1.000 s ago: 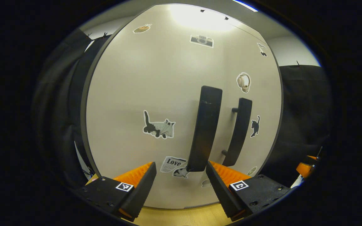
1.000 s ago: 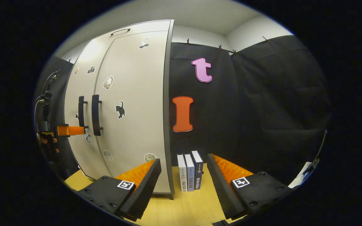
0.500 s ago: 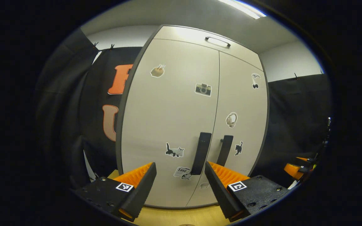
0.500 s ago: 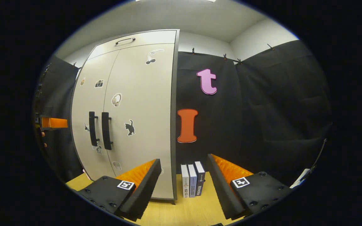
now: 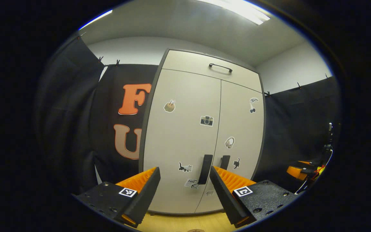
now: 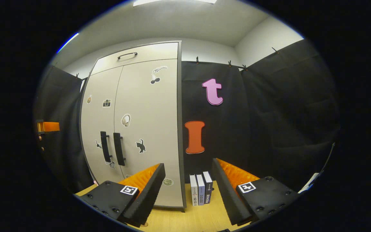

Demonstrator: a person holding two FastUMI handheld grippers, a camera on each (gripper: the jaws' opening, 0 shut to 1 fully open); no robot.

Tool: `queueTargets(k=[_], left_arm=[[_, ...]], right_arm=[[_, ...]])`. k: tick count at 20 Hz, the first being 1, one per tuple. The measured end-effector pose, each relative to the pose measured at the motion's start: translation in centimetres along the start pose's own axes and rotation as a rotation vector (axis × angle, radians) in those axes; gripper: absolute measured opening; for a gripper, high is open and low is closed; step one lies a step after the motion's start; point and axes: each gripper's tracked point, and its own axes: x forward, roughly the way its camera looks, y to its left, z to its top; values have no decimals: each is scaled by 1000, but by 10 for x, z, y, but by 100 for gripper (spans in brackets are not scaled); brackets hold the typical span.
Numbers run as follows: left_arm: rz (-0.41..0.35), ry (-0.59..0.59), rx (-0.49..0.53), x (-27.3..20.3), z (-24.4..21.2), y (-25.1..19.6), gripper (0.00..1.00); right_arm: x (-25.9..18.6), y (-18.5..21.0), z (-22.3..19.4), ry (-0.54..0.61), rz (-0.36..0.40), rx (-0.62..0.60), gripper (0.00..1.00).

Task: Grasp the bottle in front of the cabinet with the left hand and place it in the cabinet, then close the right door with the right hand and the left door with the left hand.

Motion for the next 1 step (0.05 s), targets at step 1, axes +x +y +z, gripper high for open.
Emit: queueTargets(k=[1], left_arm=[[-3,-10,13,-3,6,-3,94]], right_arm=[[-3,-3,4,-5,-4,-3,97]])
